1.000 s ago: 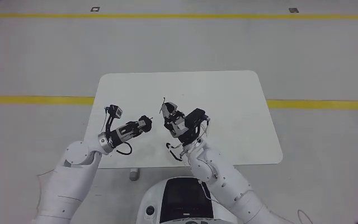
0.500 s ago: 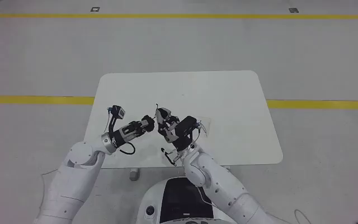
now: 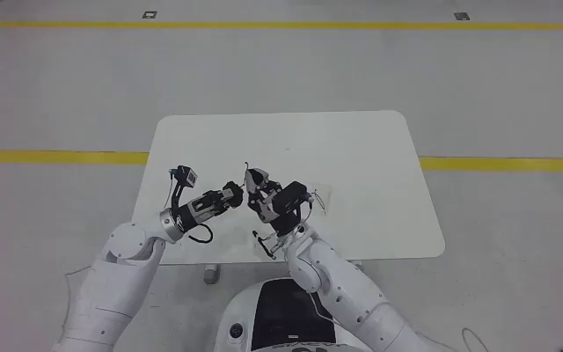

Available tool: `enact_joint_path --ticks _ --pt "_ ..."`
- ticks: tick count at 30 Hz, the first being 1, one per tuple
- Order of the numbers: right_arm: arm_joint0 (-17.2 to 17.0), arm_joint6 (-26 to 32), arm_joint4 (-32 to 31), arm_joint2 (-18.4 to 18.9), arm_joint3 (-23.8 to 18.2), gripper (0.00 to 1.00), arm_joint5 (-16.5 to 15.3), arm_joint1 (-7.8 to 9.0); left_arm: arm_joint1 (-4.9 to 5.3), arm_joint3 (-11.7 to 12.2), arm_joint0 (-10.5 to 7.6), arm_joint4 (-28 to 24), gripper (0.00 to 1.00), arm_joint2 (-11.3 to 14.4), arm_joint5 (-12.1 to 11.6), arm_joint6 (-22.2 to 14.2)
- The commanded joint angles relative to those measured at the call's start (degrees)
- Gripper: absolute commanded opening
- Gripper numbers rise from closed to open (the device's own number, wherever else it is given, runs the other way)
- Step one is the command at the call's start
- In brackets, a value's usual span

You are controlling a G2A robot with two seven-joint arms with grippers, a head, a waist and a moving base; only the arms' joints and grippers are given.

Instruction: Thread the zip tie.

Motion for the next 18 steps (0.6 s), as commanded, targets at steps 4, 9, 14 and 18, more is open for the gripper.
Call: enact_joint_path --ticks 4,9,14,18 --pt "0.21 0.12 0.23 -0.17 0.66 0.00 0.02 -0.28 0.00 0.00 0.00 0.00 0.00 0.00 0.00 0.00" --pt "0.17 -0.04 0.20 -0.18 1.14 0.00 0.00 -0.48 0.00 0.00 0.00 0.00 0.00 0.00 0.00 0.00" --pt "-0.04 0.02 0.11 0.04 1.35 0.00 -0.02 -0.57 0.00 0.00 0.00 0.00 0.00 0.00 0.00 0.00" --pt "-0.19 0.19 0.05 0.21 1.44 0.00 -0.13 -0.64 0.00 0.00 0.00 0.00 0.00 0.00 0.00 0.00"
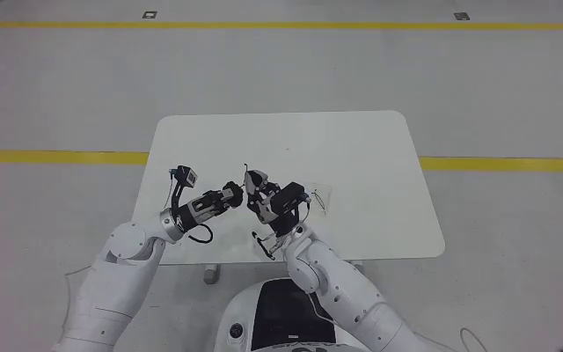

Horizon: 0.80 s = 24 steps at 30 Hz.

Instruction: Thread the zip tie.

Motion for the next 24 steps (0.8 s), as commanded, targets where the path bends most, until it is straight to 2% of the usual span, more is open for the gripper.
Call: enact_joint_path --ticks 1,24 --pt "-0.07 0.18 -0.03 0.05 0.02 0.00 -0.09 -0.04 0.00 0.00 0.00 0.00 0.00 0.00 0.00 0.00" --pt "-0.33 -0.28 -0.47 0.66 -0.11 0.00 -0.60 -0.51 0.00 0.00 0.00 0.00 0.00 0.00 0.00 0.00"
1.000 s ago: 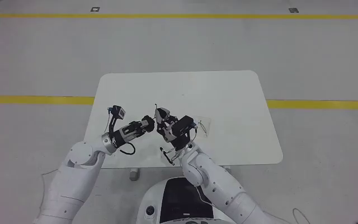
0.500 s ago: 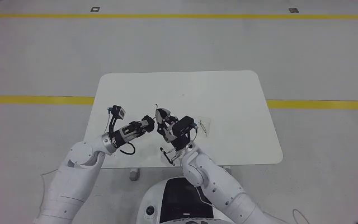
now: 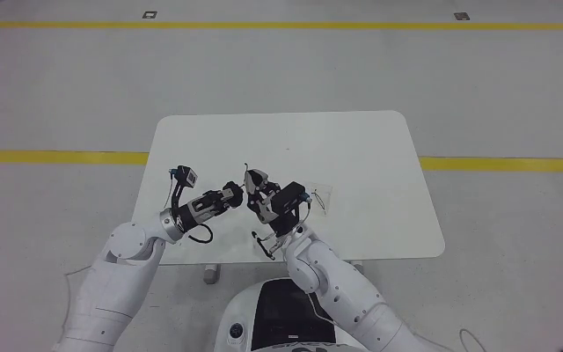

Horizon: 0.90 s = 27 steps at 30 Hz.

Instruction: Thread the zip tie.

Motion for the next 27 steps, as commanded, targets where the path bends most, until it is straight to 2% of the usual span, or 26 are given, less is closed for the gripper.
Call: enact_joint_path --ticks 1,27 --pt "0.01 -0.03 -0.04 0.05 0.02 0.00 -0.04 -0.04 0.00 0.00 0.00 0.00 0.00 0.00 0.00 0.00" --pt "-0.24 0.16 -0.47 0.47 0.38 0.00 0.06 -0.54 0.00 0.00 0.00 0.00 0.00 0.00 0.00 0.00"
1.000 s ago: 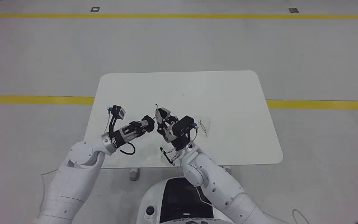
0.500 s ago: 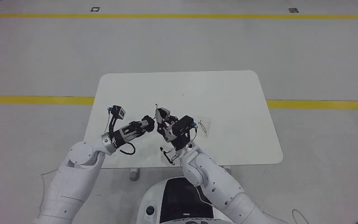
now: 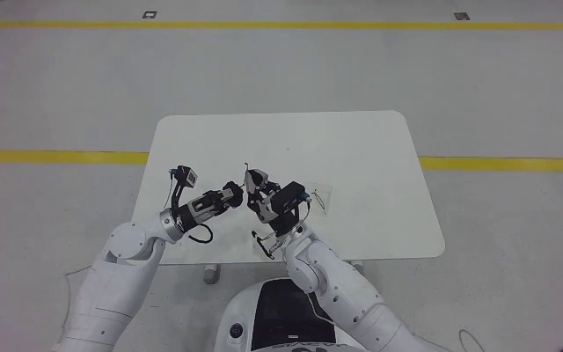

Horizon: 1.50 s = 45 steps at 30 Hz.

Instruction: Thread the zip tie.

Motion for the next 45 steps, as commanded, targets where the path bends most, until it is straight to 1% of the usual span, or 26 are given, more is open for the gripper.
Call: enact_joint_path --ticks 1,33,45 --pt "0.03 0.05 -0.01 0.01 0.08 0.00 -0.01 -0.05 0.00 0.00 0.00 0.00 0.00 0.00 0.00 0.00" --pt "0.06 -0.40 -0.11 0.65 1.00 0.00 -0.32 -0.58 0.00 0.00 0.00 0.00 0.00 0.00 0.00 0.00" --pt "-0.35 -0.95 -0.22 1.09 0.28 0.00 -0.75 -0.62 0.00 0.00 0.00 0.00 0.00 0.00 0.00 0.00"
